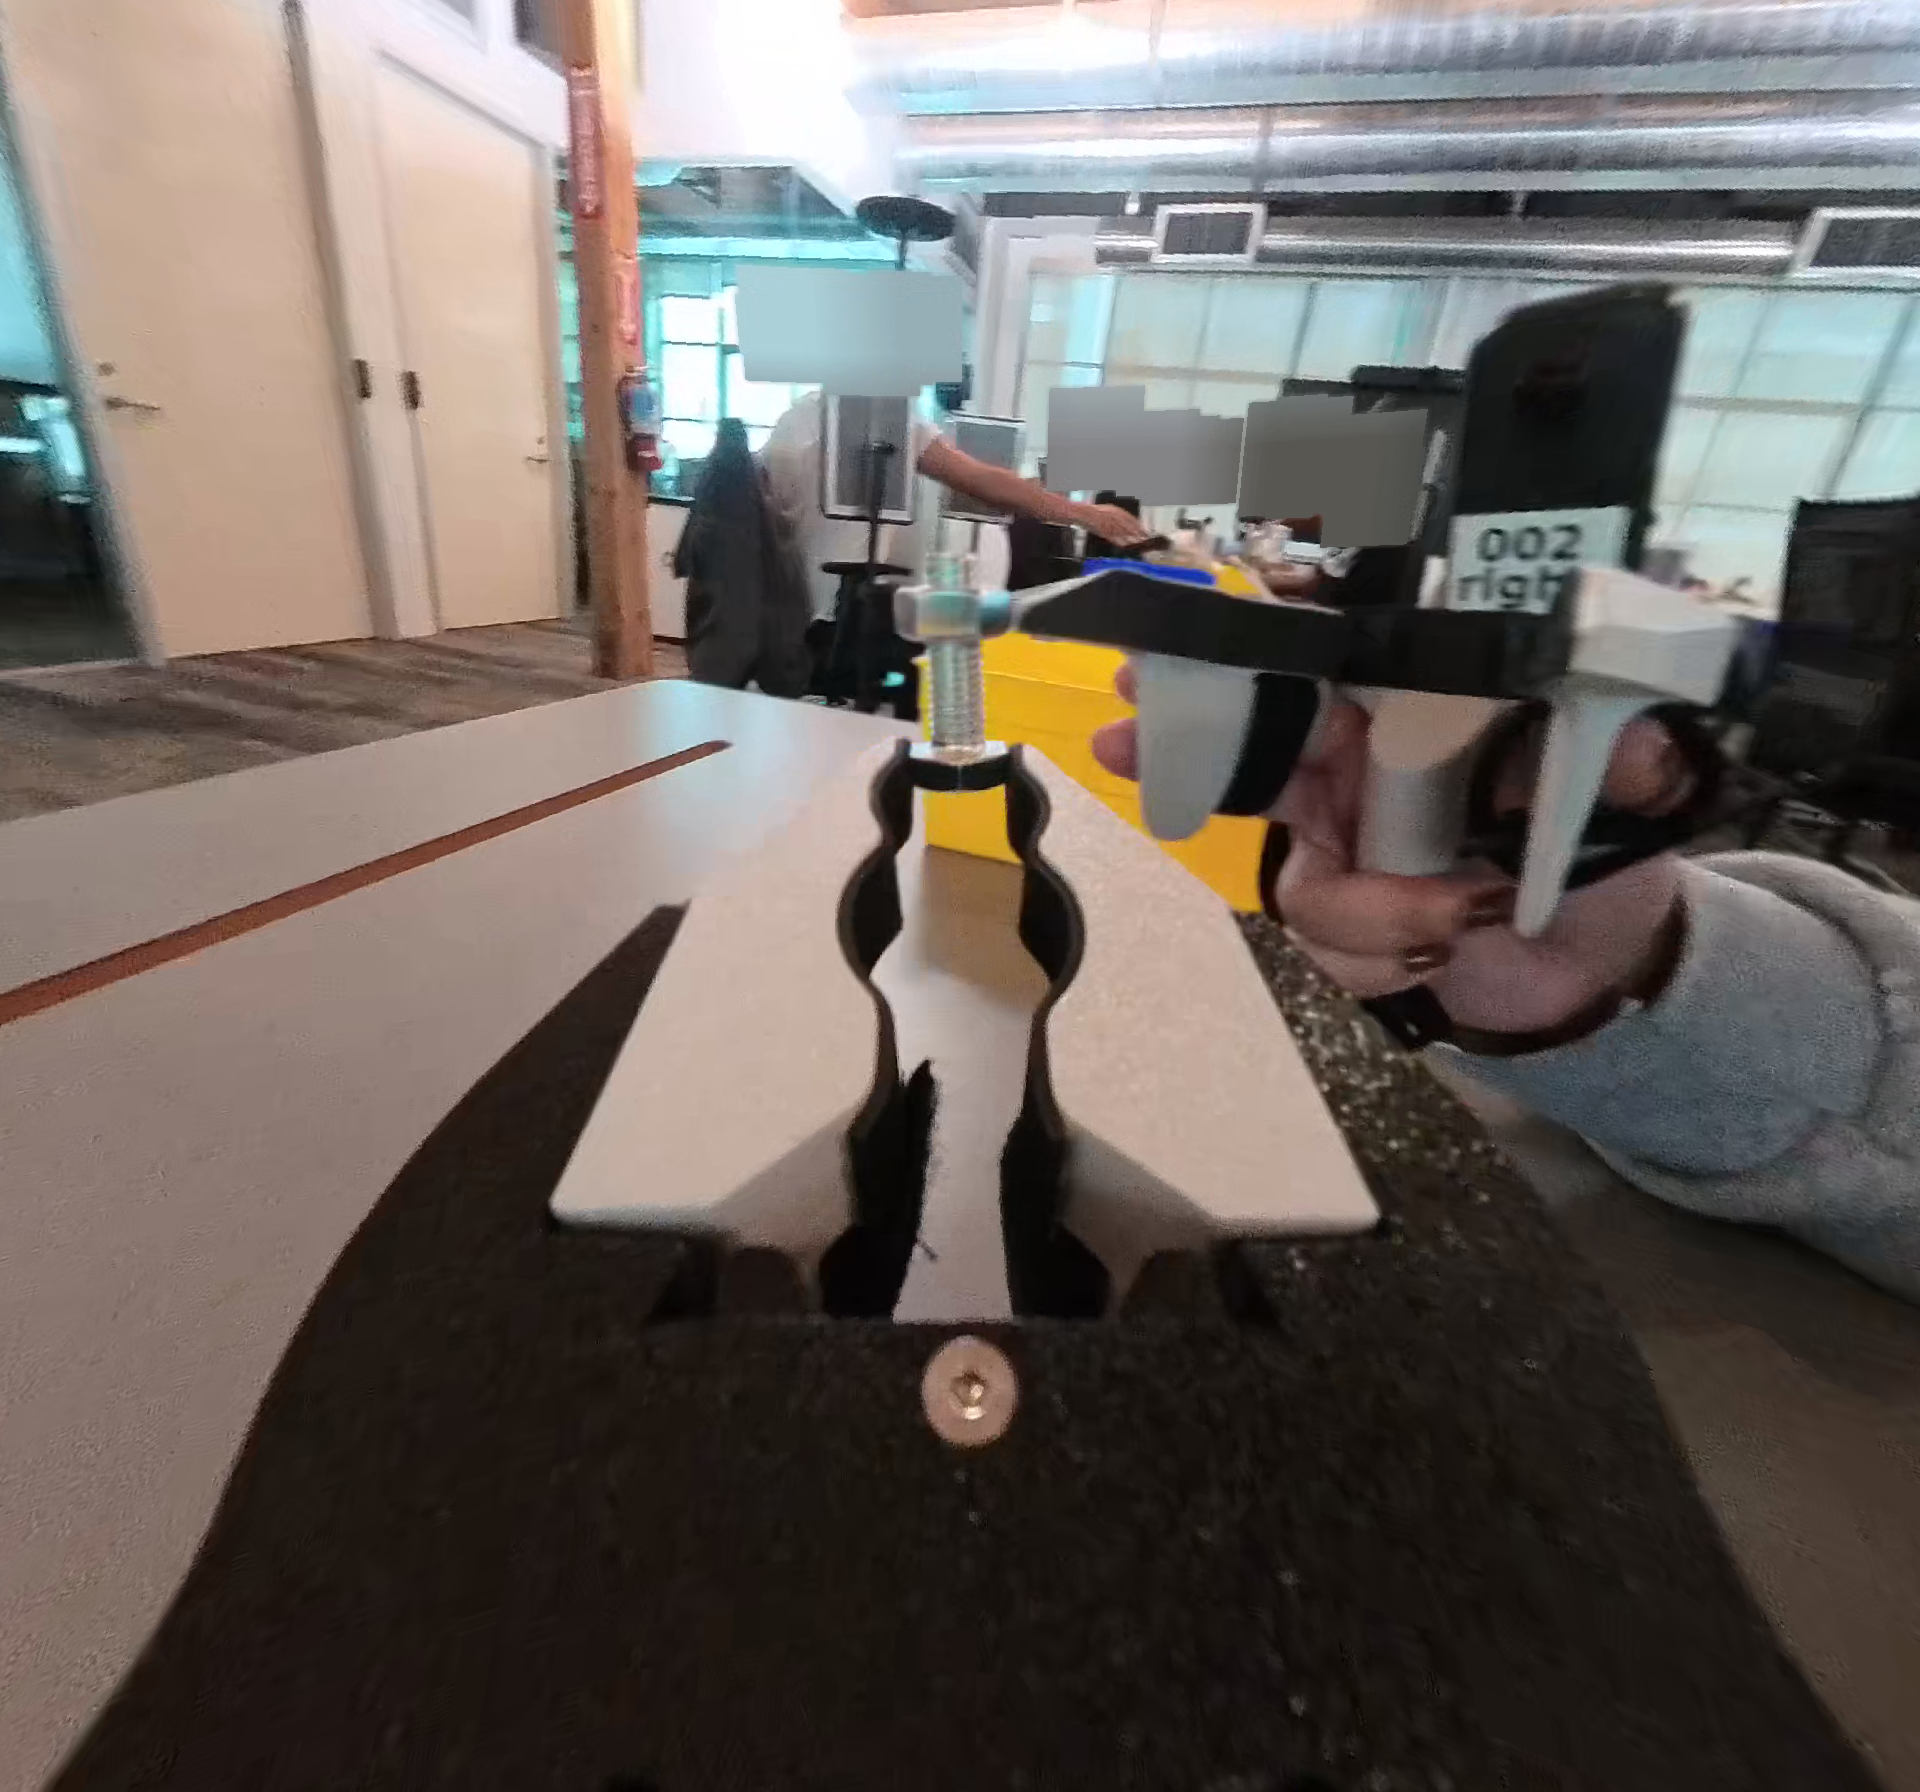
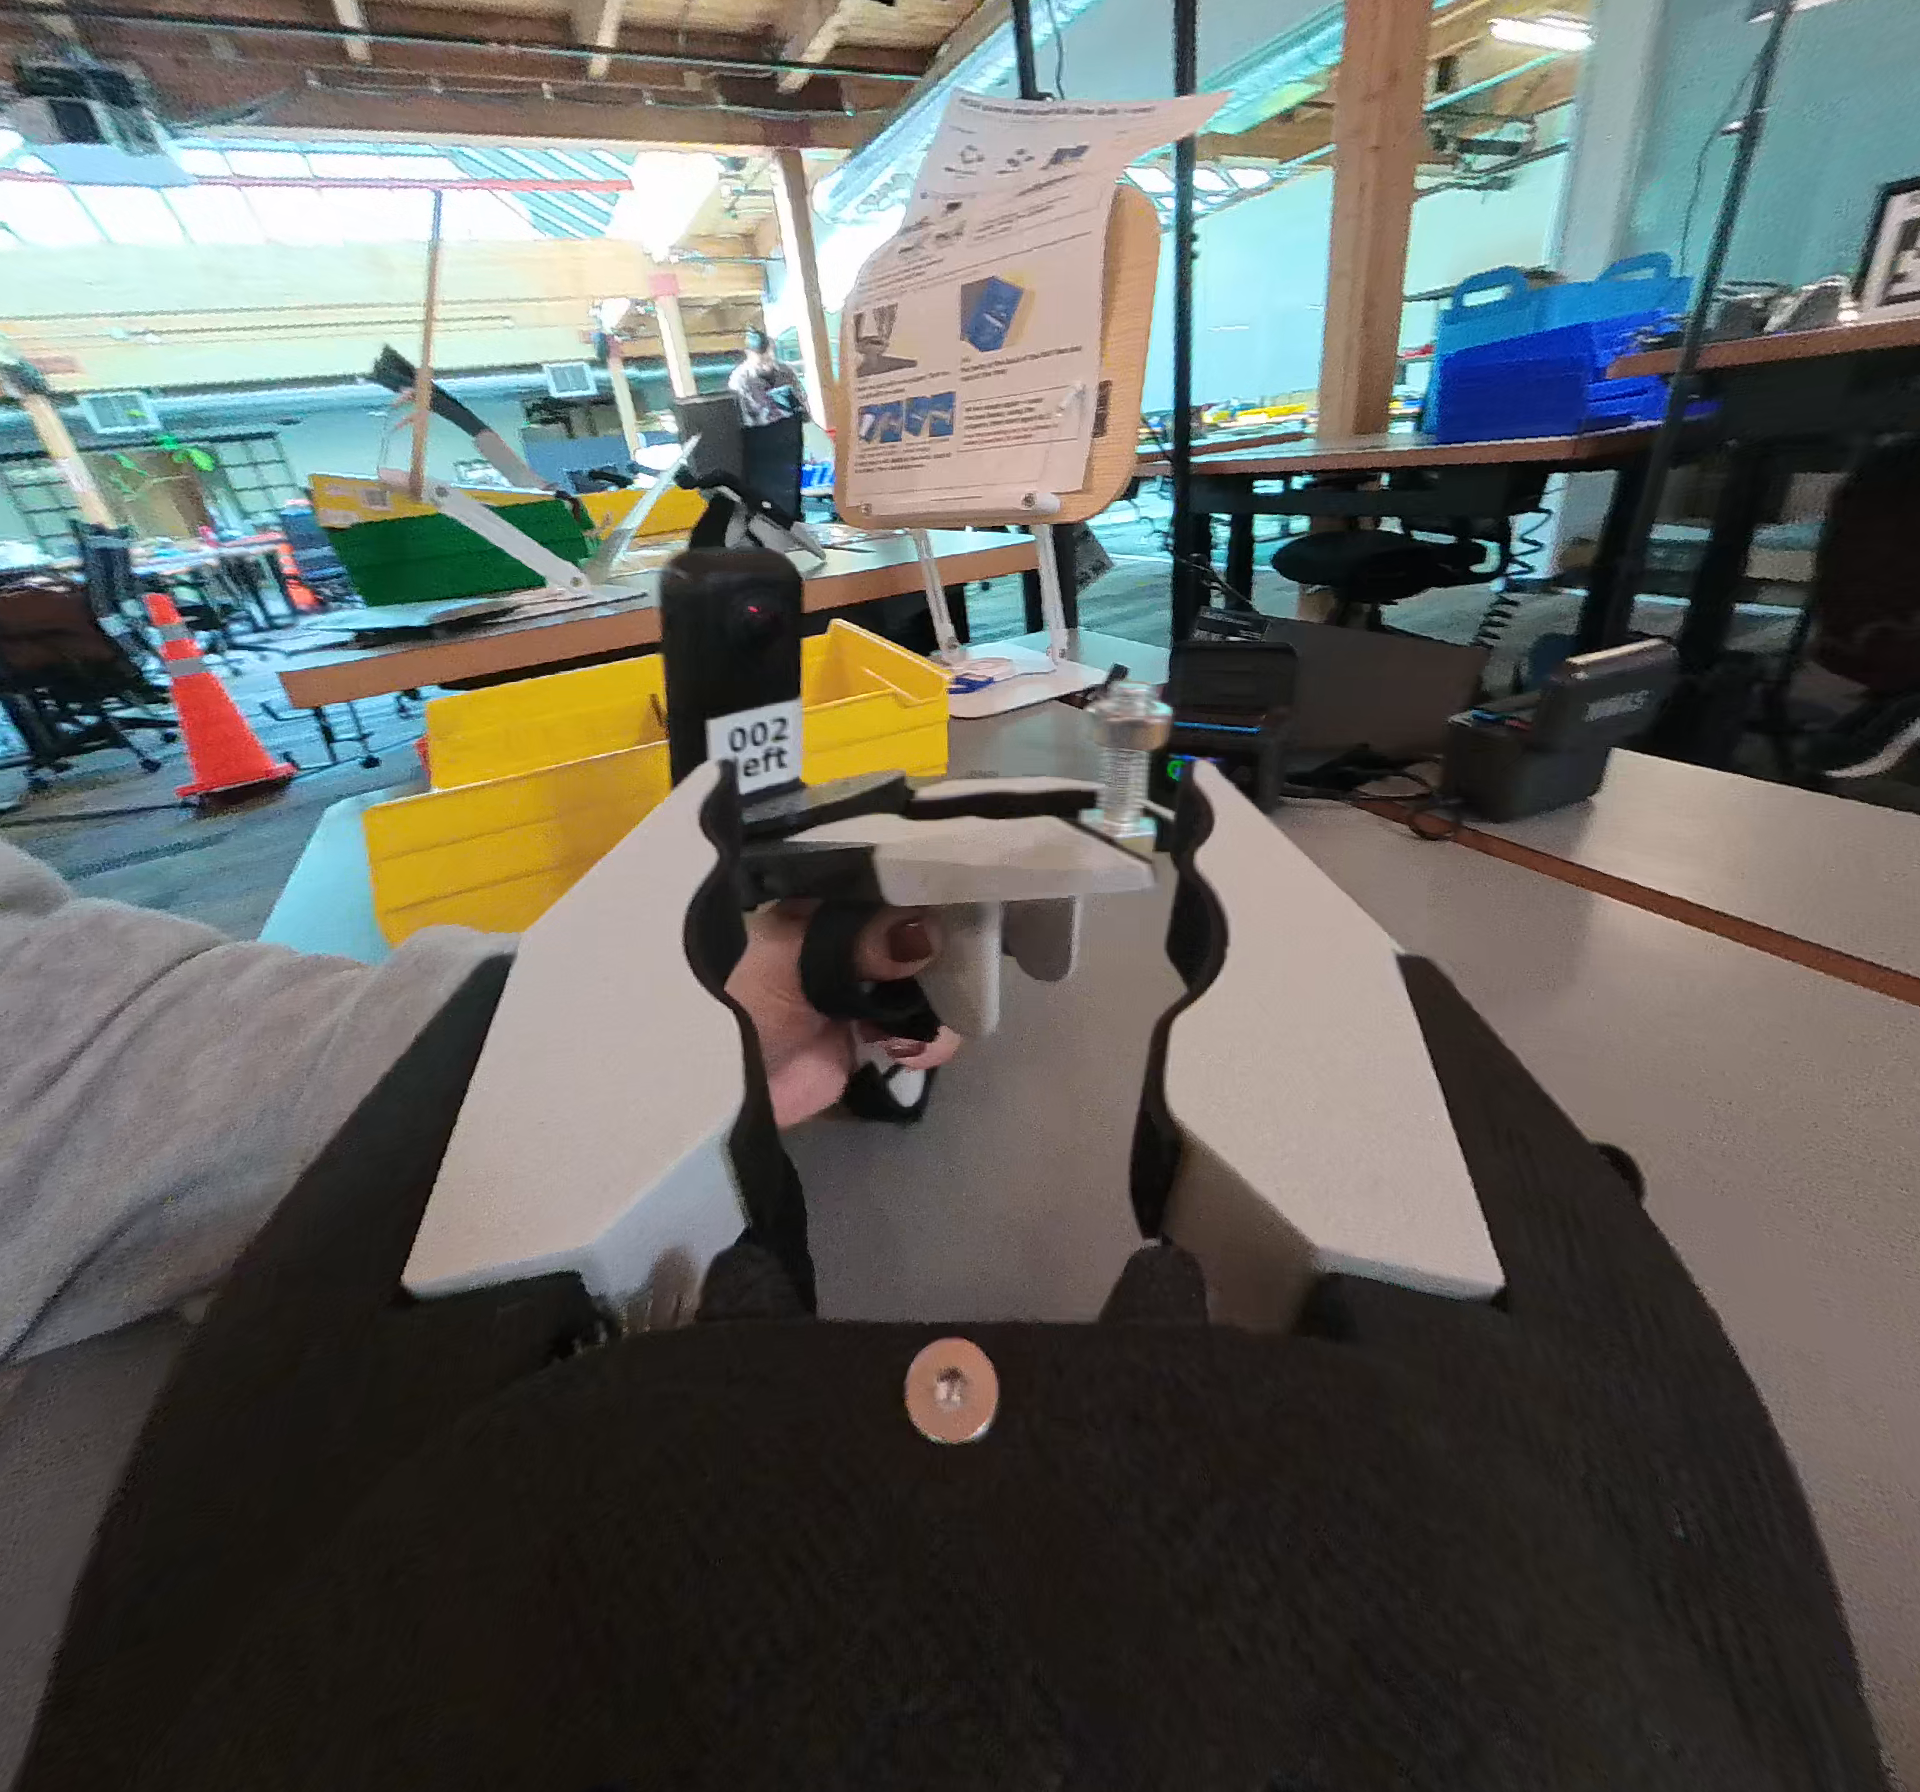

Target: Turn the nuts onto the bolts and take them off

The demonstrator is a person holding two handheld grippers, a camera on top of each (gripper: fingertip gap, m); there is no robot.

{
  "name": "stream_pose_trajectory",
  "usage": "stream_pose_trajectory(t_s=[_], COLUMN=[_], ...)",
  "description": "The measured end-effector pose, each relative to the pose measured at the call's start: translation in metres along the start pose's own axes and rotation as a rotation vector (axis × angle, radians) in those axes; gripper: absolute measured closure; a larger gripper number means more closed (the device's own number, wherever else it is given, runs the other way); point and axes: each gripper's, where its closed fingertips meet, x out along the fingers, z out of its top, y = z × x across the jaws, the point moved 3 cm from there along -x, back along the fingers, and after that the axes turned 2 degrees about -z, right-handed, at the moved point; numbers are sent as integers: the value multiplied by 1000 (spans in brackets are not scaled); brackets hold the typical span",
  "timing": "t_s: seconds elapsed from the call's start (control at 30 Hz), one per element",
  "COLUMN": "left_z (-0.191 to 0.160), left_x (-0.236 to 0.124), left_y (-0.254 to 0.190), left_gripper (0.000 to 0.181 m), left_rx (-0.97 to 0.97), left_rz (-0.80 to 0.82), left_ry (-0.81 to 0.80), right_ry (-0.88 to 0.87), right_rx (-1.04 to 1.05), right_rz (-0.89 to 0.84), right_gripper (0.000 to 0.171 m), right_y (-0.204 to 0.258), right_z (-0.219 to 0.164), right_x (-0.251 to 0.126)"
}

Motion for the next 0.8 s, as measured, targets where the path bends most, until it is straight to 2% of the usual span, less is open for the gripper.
stream_pose_trajectory(t_s=[0.1, 0.17, 0.27, 0.33, 0.4, 0.47, 0.53, 0.6, 0.73, 0.8], left_z=[-6, -15, -16, -12, -10, -7, -5, -10, -7, -2], left_x=[11, 18, 18, 11, 5, 5, 9, 14, 11, 3], left_y=[-35, -48, -33, -12, 1, -8, -31, -45, -22, -9], left_gripper=[166, 166, 166, 167, 166, 166, 166, 166, 166, 166], left_rx=[30, 29, 11, 4, -9, -4, 4, 18, -15, -56], left_rz=[-227, -287, -181, -45, 27, -60, -214, -281, -127, -93], left_ry=[48, 94, 91, 71, 69, 49, 41, 71, 34, 2], right_ry=[-1, 5, 4, 12, -3, -2, 5, 9, 22, 20], right_rx=[-1, -6, -14, 2, 28, 21, 15, 23, 19, 25], right_rz=[6, 20, 22, 21, 33, -2, -1, 27, 51, 65], right_gripper=[85, 85, 84, 82, 92, 87, 85, 85, 88, 102], right_y=[2, 5, 6, 3, 1, -2, -1, 3, 3, 0], right_z=[-1, -2, -2, -2, 0, -1, -2, -3, -3, 0], right_x=[2, 3, 3, 2, -1, 0, 1, 2, -1, -5])
